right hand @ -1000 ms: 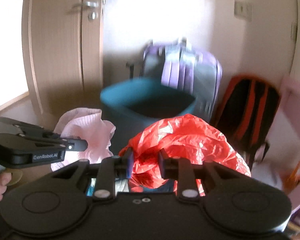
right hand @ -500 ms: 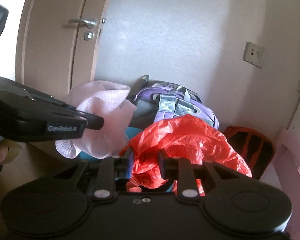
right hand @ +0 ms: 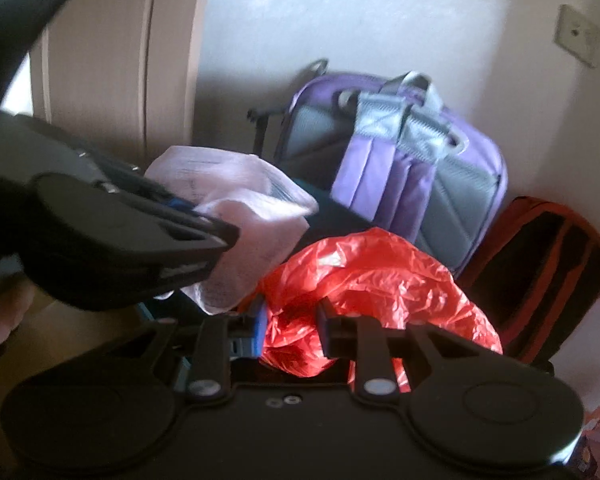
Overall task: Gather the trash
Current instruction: 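Carry both bags over the teal wastebasket and open both tools, then withdraw both tools from the wastebasket and lower toward the floor trash, then grasp yellow-white bottle with left tool while right tool grasps crumpled foil, then lift bottle and foil over the teal wastebasket and open both tools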
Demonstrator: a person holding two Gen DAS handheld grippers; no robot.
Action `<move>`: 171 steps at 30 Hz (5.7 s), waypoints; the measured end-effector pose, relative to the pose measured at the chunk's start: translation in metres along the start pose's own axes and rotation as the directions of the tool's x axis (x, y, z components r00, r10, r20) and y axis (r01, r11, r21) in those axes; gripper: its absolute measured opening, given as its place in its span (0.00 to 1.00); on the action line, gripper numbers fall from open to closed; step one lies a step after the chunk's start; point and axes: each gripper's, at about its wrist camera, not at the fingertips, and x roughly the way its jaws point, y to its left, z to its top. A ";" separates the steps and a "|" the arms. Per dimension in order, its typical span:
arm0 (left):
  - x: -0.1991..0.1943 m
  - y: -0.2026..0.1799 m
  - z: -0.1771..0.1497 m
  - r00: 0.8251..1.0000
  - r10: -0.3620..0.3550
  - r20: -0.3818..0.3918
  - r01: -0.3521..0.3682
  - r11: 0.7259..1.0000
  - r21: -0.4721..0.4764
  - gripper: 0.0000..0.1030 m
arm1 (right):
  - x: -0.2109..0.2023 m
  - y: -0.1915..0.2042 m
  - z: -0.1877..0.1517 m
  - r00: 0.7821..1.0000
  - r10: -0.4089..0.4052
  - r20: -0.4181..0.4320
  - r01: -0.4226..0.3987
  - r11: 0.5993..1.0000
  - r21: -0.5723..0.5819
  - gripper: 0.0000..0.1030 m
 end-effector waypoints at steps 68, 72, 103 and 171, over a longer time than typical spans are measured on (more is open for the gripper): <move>-0.130 -0.022 -0.205 0.989 -0.111 -0.095 0.106 0.992 -0.061 0.83 | -0.127 0.048 -0.174 0.998 0.061 -0.022 -0.054 0.964 0.259 0.97; -0.095 -0.022 -0.229 0.974 -0.166 -0.153 0.149 0.982 -0.114 0.83 | -0.101 0.047 -0.208 0.994 0.081 -0.070 -0.055 0.946 0.320 0.99; 0.241 -0.098 -0.493 0.691 -0.107 -0.715 0.078 0.994 -0.074 0.83 | 0.225 0.014 -0.516 0.652 0.369 -0.662 0.406 0.568 0.716 0.91; 0.025 -0.040 -0.352 0.918 -0.162 -0.361 0.048 0.951 -0.305 0.48 | 0.029 0.040 -0.332 0.897 0.170 -0.409 0.165 0.727 0.666 0.41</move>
